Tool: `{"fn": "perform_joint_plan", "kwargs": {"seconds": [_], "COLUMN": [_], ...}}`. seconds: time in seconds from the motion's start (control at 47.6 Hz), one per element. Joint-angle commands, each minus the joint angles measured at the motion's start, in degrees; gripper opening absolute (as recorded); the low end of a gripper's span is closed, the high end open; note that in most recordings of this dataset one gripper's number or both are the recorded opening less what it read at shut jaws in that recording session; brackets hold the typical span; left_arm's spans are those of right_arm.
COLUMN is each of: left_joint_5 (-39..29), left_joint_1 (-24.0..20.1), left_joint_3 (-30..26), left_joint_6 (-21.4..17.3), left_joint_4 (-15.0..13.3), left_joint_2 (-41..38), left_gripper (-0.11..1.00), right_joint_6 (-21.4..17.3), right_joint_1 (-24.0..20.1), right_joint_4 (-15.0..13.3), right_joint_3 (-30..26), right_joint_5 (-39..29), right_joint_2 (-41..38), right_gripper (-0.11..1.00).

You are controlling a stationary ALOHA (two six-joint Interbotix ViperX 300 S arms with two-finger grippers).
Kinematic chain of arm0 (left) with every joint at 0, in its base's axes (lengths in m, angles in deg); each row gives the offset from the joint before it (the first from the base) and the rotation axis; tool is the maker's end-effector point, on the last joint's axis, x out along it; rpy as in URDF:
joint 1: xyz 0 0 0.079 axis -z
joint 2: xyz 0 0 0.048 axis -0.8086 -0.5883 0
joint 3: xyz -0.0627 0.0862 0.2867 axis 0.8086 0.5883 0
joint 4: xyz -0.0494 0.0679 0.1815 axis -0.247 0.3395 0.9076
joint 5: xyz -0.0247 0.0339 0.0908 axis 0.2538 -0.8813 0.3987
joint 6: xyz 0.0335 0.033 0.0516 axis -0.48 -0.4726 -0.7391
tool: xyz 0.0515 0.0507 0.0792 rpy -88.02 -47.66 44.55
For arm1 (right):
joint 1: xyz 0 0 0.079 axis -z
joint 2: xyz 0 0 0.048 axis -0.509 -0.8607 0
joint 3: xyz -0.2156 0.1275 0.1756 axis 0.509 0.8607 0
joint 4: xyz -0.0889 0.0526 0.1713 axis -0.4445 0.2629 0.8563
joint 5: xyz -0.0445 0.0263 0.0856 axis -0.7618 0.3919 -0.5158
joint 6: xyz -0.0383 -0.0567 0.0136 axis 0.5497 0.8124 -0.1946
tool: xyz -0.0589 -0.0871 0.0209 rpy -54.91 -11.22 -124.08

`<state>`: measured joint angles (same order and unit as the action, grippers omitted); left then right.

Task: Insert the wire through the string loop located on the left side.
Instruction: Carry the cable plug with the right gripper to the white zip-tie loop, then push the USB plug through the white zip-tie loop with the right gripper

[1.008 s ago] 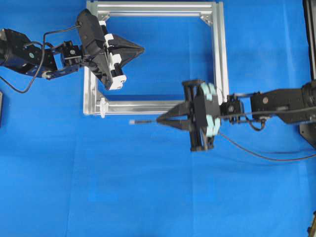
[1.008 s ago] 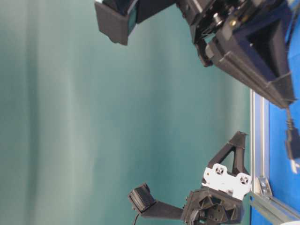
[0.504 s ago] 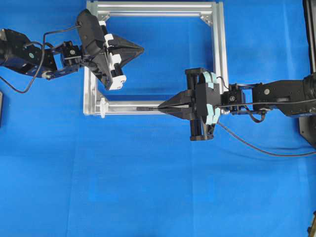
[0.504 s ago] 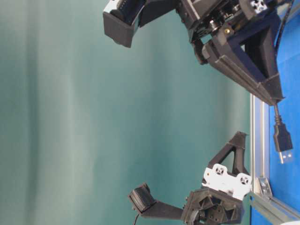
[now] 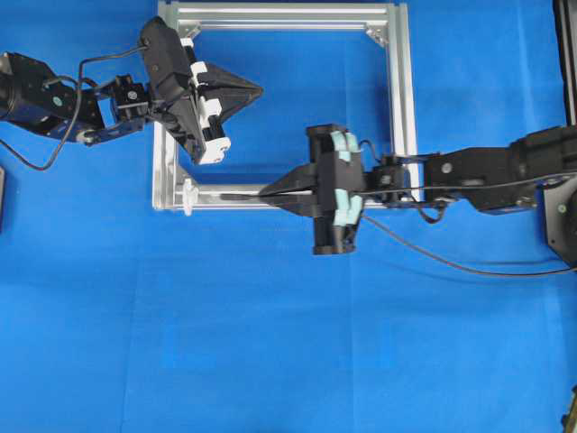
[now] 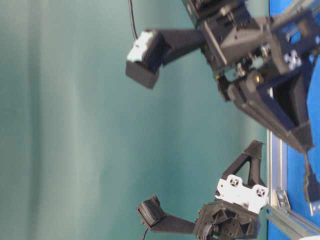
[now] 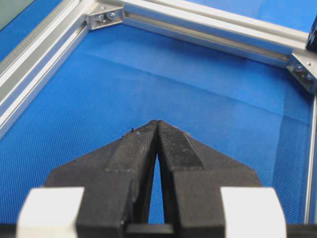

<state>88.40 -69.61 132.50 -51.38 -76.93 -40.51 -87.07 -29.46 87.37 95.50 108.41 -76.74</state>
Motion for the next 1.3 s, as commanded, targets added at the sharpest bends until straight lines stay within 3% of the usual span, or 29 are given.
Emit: {"fn": "perform_joint_plan", "kwargs": {"seconds": [0.0, 1.28], "left_joint_5": [0.26, 0.26], "left_joint_1": [0.09, 0.0], "left_joint_3": [-0.26, -0.09], "left_joint_6": [0.09, 0.09], "left_joint_4": [0.18, 0.18], "left_joint_2": [2.2, 2.2], "left_gripper": [0.0, 0.0], "right_joint_6": [0.09, 0.18], "right_joint_1": [0.44, 0.53], "right_joint_4": [-0.09, -0.09], "right_joint_3": [-2.2, -2.81], "right_joint_5": [0.35, 0.62], "right_joint_2": [0.35, -0.88], "right_gripper": [0.0, 0.0]}}
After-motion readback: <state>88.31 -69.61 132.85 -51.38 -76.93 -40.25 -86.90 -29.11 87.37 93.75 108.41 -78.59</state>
